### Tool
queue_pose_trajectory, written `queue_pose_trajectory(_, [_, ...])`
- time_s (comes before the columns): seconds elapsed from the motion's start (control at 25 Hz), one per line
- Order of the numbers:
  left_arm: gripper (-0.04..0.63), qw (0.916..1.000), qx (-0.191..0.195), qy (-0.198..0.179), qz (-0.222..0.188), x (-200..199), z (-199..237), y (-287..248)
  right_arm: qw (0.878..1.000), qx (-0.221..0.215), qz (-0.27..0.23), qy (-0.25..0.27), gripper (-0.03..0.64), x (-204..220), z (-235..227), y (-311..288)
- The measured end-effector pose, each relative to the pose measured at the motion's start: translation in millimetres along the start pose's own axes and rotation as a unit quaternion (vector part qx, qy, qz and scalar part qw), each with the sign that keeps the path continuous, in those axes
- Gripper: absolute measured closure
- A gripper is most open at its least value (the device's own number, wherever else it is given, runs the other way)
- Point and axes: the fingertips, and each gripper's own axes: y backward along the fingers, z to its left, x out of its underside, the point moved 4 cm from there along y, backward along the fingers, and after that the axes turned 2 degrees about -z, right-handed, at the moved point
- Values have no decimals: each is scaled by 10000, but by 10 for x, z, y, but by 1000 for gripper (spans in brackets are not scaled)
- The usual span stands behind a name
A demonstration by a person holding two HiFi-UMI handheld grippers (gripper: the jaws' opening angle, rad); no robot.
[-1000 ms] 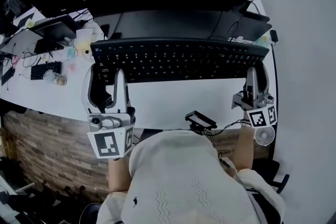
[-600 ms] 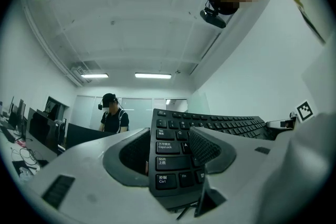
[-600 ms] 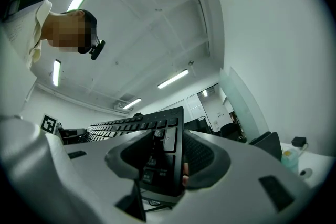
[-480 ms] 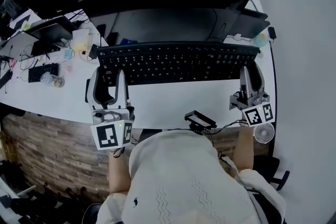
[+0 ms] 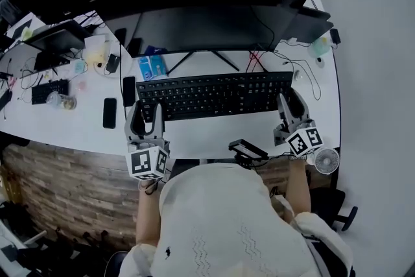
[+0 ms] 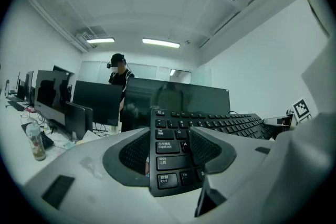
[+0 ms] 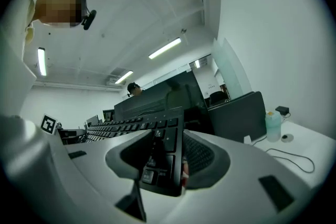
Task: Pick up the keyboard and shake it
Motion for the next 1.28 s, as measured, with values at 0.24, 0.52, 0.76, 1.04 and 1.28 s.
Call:
queue_pose_trajectory(0.24, [370,9976,14,206,660,531,53,-50,9978,248,594,-133,442,430,-91,49])
queue_pose_trajectory(0.52, [370,9915,45,403,1237,945,146,-27,9927,371,1100,-337,434,814,-145,42])
queue_pose_trajectory(0.76, [370,9849,71,543,1643,1247,181,-18,9862,527,1475,-536,434,1105,-192,108])
queue_pose_trajectory(1.04, [370,9772,217,601,2026,1520,191,-94,9782,708,1788,-787,434,1392,-296,139])
queue_pose_trajectory(1.28, [370,9704,229,632,2322,1772,280,-173,9703,843,2068,-932,434,1674,-340,84])
